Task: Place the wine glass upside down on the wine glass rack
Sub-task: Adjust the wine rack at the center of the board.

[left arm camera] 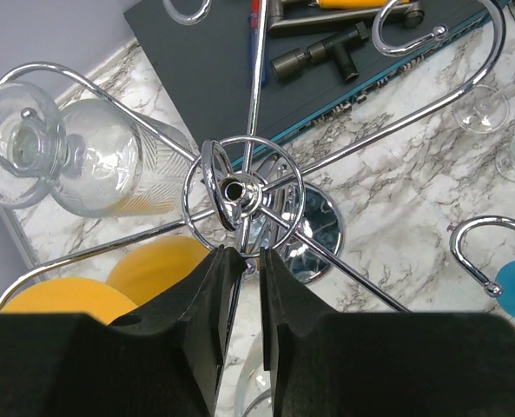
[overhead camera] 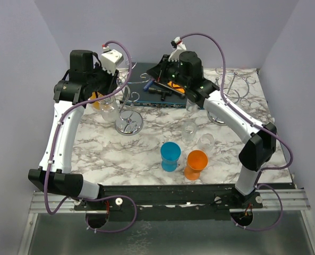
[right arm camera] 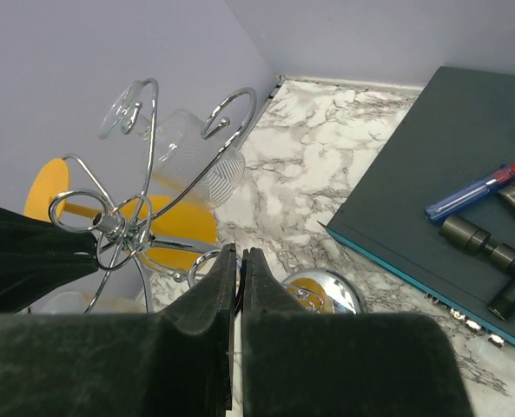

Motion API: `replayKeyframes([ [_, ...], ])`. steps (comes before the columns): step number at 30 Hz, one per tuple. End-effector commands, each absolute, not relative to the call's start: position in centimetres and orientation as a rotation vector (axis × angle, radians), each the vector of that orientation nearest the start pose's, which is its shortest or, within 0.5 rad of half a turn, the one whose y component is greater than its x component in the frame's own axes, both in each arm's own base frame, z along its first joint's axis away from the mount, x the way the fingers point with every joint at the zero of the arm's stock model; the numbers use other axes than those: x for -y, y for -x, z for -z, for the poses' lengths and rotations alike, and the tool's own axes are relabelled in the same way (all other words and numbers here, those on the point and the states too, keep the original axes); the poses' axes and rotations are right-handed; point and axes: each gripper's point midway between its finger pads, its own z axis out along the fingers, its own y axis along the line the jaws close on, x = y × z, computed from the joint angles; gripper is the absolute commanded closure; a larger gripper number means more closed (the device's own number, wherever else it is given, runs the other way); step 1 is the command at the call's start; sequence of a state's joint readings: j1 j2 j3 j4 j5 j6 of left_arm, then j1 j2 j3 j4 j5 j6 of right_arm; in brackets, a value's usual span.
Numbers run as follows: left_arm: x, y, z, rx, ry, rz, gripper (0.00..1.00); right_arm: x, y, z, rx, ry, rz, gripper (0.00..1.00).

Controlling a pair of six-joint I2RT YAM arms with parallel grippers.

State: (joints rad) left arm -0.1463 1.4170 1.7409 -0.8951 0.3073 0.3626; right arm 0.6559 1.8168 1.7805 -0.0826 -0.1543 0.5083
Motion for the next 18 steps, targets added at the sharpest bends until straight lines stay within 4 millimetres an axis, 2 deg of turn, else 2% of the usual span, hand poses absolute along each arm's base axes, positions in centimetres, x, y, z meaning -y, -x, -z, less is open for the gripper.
replayKeyframes([
  [1,8.2,-38.9,-34.3,-1.995,-0.688,0.099,0.75,-40.5,-38.0,-36.4,-1.772,0.331,-1.075,1.00],
  [7,8.0,-39.5,-34.1,-1.998,-0.683,0.085,0.75,-41.0,-36.4,-35.8,-1.781,0.339,-1.080,1.00],
  [13,8.3,-39.7,-34.2,-1.989,-0.681,0.101,0.76,-40.9,-34.9,-34.1,-1.813,0.336,-1.091,1.00],
  [18,8.4,-39.3,-34.6,-1.977,-0.684,0.106,0.76,-40.5,-34.7,-33.6,-1.820,0.332,-1.077,1.00],
])
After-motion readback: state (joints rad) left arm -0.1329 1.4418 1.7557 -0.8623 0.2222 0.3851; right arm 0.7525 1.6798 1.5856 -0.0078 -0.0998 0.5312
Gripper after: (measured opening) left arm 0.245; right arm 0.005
